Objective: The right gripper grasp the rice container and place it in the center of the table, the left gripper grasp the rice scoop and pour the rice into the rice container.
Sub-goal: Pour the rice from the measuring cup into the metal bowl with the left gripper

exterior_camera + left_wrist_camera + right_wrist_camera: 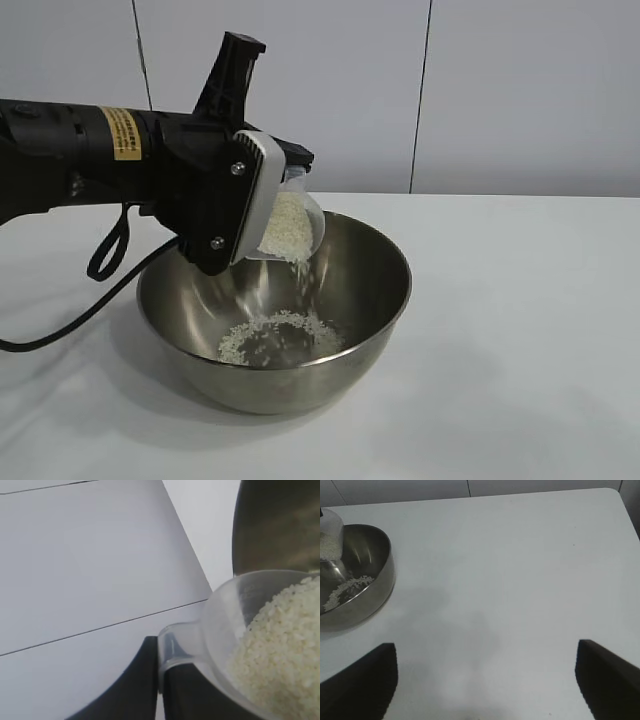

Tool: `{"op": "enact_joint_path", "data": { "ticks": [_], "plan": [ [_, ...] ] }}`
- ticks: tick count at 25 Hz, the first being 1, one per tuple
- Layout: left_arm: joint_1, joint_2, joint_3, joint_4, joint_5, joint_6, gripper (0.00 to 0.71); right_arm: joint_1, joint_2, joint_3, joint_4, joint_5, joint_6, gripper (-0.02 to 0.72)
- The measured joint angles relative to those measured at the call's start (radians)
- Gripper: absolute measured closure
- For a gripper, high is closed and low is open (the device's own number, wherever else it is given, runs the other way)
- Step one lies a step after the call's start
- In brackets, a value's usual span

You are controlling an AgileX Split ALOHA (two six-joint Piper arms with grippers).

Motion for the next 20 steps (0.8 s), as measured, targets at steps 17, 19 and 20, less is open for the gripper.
{"op": "enact_joint_path", "data": {
  "ticks": [17,19,20],
  "plan": [
    [0.000,-0.017,-0.002,0.006,0.087,0.253,0.704,0.000,0.000,0.000,0.001,0.000,0.000,0.042],
    [0.000,-0.017,-0.015,0.007,0.102,0.324,0.704,0.000,0.000,0.000,0.001,0.000,0.000,0.042],
    [0.000,-0.019,-0.023,0.007,0.120,0.374,0.704,0.000,0.000,0.000,0.001,0.000,0.000,0.042]
  ]
}}
